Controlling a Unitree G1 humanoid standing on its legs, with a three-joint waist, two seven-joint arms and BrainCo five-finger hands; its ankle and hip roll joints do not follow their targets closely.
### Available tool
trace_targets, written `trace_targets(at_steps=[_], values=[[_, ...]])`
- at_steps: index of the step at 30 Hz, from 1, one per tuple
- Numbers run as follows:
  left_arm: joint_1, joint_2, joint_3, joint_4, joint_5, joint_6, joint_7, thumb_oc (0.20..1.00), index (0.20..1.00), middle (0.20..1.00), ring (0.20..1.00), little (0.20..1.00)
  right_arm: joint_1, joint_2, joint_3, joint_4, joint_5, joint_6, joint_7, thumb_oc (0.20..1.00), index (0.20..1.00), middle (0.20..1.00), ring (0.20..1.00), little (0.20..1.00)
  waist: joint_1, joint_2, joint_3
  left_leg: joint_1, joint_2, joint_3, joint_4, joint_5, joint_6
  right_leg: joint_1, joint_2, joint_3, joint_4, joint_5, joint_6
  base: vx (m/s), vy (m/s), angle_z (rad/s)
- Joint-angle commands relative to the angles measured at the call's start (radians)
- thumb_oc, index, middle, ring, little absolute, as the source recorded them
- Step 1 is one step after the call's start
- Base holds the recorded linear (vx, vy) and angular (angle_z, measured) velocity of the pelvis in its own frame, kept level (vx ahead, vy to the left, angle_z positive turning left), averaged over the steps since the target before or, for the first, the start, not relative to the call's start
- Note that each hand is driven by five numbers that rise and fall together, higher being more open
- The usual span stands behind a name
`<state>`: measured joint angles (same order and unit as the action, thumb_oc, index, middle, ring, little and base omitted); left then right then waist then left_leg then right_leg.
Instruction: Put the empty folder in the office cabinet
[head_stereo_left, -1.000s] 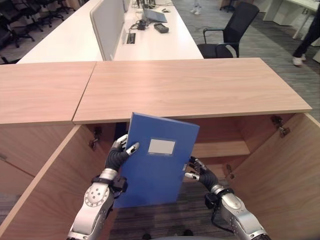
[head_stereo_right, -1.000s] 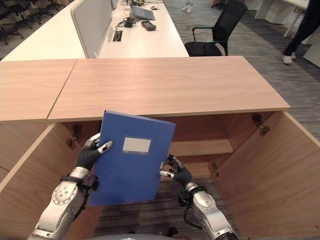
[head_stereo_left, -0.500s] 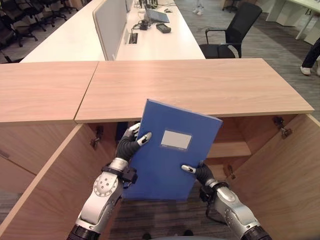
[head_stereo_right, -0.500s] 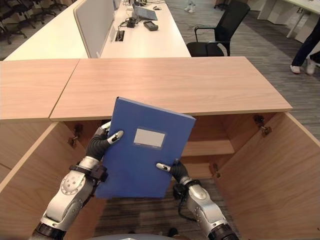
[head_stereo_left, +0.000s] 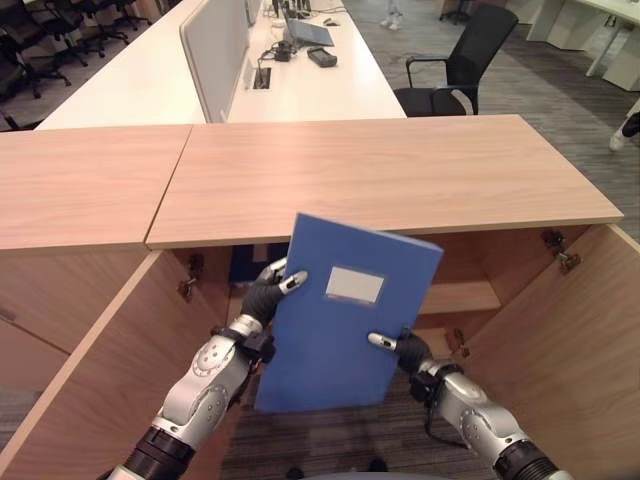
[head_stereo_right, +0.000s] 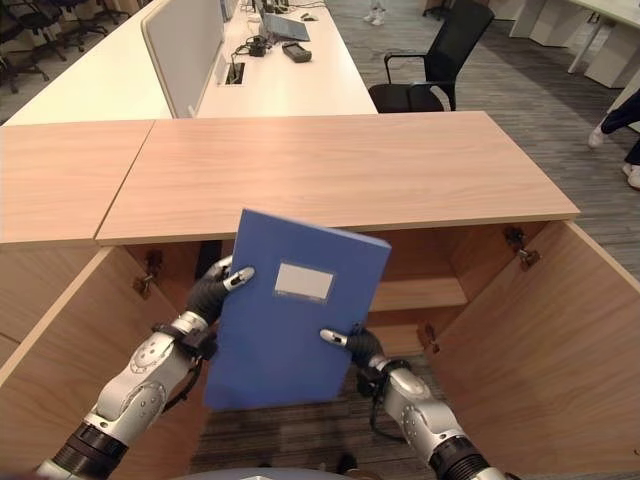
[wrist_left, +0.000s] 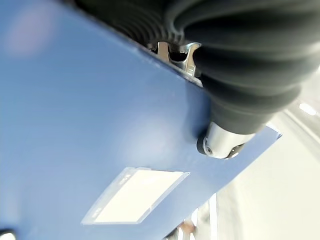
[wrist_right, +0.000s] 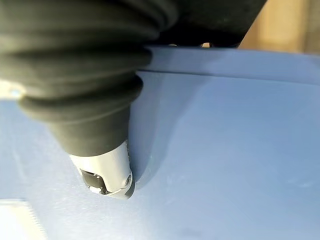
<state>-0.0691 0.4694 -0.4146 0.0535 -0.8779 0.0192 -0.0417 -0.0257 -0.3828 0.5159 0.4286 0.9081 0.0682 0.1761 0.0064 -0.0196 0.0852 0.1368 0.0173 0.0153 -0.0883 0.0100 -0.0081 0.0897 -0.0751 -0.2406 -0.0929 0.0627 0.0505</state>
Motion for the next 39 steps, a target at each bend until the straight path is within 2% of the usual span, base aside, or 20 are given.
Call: trace_targets(at_steps=[1,4,6,8,11,20,26,27,32,33,34,36,37,38,39], values=[[-0.085,-0.128,-0.197,-0.096,-0.198,0.011,-0.173,1.000,1.000,1.000,1.000,1.000,-0.072,0.221,0.105,-0.065,0.236,0.035,0.108,0.200,0.200,0.200,0.200,0.200,-0.023,-0.053,-0.026,-0.031,-0.024,0.017,0.001,-0.061,0.012,0.059,-0.022,0.010,0.036,-0.094,0.016,0.00,0.000,0.00],[-0.045,-0.103,-0.180,-0.062,-0.247,0.030,-0.169,1.000,1.000,1.000,1.000,1.000,-0.003,0.266,0.064,-0.012,0.345,0.032,0.130,0.200,0.200,0.200,0.200,0.200,-0.030,-0.046,-0.024,-0.031,-0.023,0.012,0.001,-0.058,0.010,0.057,-0.019,0.012,0.039,-0.097,0.015,0.00,0.000,0.00],[0.036,-0.070,-0.154,0.001,-0.303,0.054,-0.172,1.000,1.000,1.000,1.000,1.000,0.092,0.300,-0.011,0.019,0.454,0.033,0.140,0.200,0.200,0.200,0.200,0.200,-0.037,-0.040,-0.025,-0.031,-0.021,0.010,0.001,-0.058,0.007,0.056,-0.015,0.011,0.042,-0.102,0.015,0.00,0.000,0.00],[0.049,-0.061,-0.150,0.008,-0.300,0.057,-0.170,1.000,1.000,1.000,1.000,1.000,0.110,0.306,-0.028,0.021,0.471,0.037,0.137,0.200,0.200,0.200,0.200,0.200,-0.038,-0.039,-0.026,-0.031,-0.020,0.010,0.001,-0.058,0.006,0.056,-0.014,0.010,0.043,-0.103,0.016,0.00,0.000,0.00],[0.142,-0.015,-0.104,0.038,-0.295,0.060,-0.133,1.000,1.000,1.000,1.000,1.000,0.190,0.326,-0.134,0.009,0.546,0.003,0.099,0.200,0.200,0.200,0.200,0.200,-0.045,-0.033,-0.029,-0.028,-0.016,0.012,0.001,-0.058,0.002,0.056,-0.011,0.007,0.047,-0.108,0.016,0.01,-0.033,0.00],[0.279,-0.003,-0.017,0.077,-0.295,0.077,-0.042,1.000,1.000,1.000,1.000,1.000,0.229,0.330,-0.347,-0.014,0.543,-0.087,-0.029,0.200,0.200,0.200,0.200,0.200,-0.064,-0.020,-0.045,-0.029,0.005,0.006,0.001,-0.052,-0.011,0.044,0.003,0.004,0.078,-0.128,0.009,0.03,-0.049,0.01],[0.301,-0.029,0.005,0.100,-0.320,0.077,-0.015,1.000,1.000,1.000,1.000,1.000,0.209,0.307,-0.386,-0.015,0.515,-0.100,-0.053,0.200,0.200,0.200,0.200,0.200,-0.062,-0.018,-0.040,-0.031,0.023,-0.005,0.001,-0.040,-0.021,0.035,0.013,-0.007,0.111,-0.153,-0.005,0.01,-0.055,0.17],[0.308,-0.048,0.019,0.107,-0.334,0.071,-0.016,1.000,1.000,1.000,1.000,1.000,0.195,0.280,-0.404,-0.025,0.487,-0.110,-0.051,0.200,0.200,0.200,0.200,0.200,-0.052,-0.022,-0.016,-0.082,0.024,-0.009,0.102,-0.055,-0.030,0.034,0.011,-0.024,0.138,-0.180,-0.025,-0.03,-0.058,0.22],[0.306,-0.057,0.021,0.115,-0.334,0.071,-0.019,1.000,1.000,1.000,1.000,1.000,0.187,0.266,-0.411,-0.027,0.476,-0.113,-0.048,0.200,0.200,0.200,0.200,0.200,-0.044,-0.025,0.004,-0.114,0.018,-0.006,0.160,-0.063,-0.037,0.037,0.009,-0.033,0.147,-0.192,-0.034,-0.05,-0.024,0.14],[0.290,-0.069,0.015,0.130,-0.329,0.066,-0.013,1.000,1.000,1.000,1.000,1.000,0.173,0.248,-0.424,-0.028,0.466,-0.125,-0.054,0.200,0.200,0.200,0.200,0.200,-0.035,-0.041,0.038,-0.207,0.014,0.043,0.278,-0.050,-0.053,0.045,-0.008,-0.066,0.150,-0.198,-0.042,-0.08,-0.048,0.07],[0.288,-0.075,0.015,0.129,-0.323,0.072,-0.006,1.000,1.000,1.000,1.000,1.000,0.161,0.243,-0.425,-0.036,0.465,-0.124,-0.061,0.200,0.200,0.200,0.200,0.200,-0.026,-0.037,0.052,-0.291,0.027,0.126,0.335,-0.048,-0.045,0.066,-0.007,-0.086,0.136,-0.217,-0.041,-0.06,-0.033,0.17],[0.292,-0.081,0.023,0.131,-0.322,0.078,-0.002,1.000,1.000,1.000,1.000,1.000,0.150,0.237,-0.420,-0.041,0.456,-0.120,-0.063,0.200,0.200,0.200,0.200,0.200,-0.018,-0.032,0.046,-0.349,0.034,0.187,0.331,-0.025,-0.033,0.074,-0.001,-0.091,0.119,-0.210,-0.039,0.05,0.023,0.92],[0.291,-0.081,0.023,0.131,-0.322,0.078,-0.002,1.000,1.000,1.000,1.000,1.000,0.149,0.236,-0.420,-0.041,0.456,-0.120,-0.063,0.200,0.200,0.200,0.200,0.200,-0.017,-0.032,0.045,-0.350,0.034,0.189,0.330,-0.024,-0.033,0.073,-0.001,-0.089,0.119,-0.209,-0.039,0.08,0.093,1.21],[0.305,-0.080,0.038,0.120,-0.321,0.078,-0.004,1.000,1.000,1.000,1.000,1.000,0.120,0.241,-0.417,-0.031,0.461,-0.125,-0.066,0.200,0.200,0.200,0.200,0.200,-0.002,-0.023,0.045,-0.363,0.024,0.209,0.280,0.002,-0.029,0.070,0.018,-0.073,0.092,-0.199,-0.032,0.10,0.115,0.77],[0.311,-0.078,0.045,0.114,-0.319,0.080,-0.007,1.000,1.000,1.000,1.000,1.000,0.117,0.245,-0.417,-0.023,0.464,-0.124,-0.065,0.200,0.200,0.200,0.200,0.200,0.004,-0.019,0.037,-0.338,0.016,0.214,0.238,0.004,-0.021,0.069,0.022,-0.062,0.079,-0.193,-0.026,0.14,0.154,-0.20]])
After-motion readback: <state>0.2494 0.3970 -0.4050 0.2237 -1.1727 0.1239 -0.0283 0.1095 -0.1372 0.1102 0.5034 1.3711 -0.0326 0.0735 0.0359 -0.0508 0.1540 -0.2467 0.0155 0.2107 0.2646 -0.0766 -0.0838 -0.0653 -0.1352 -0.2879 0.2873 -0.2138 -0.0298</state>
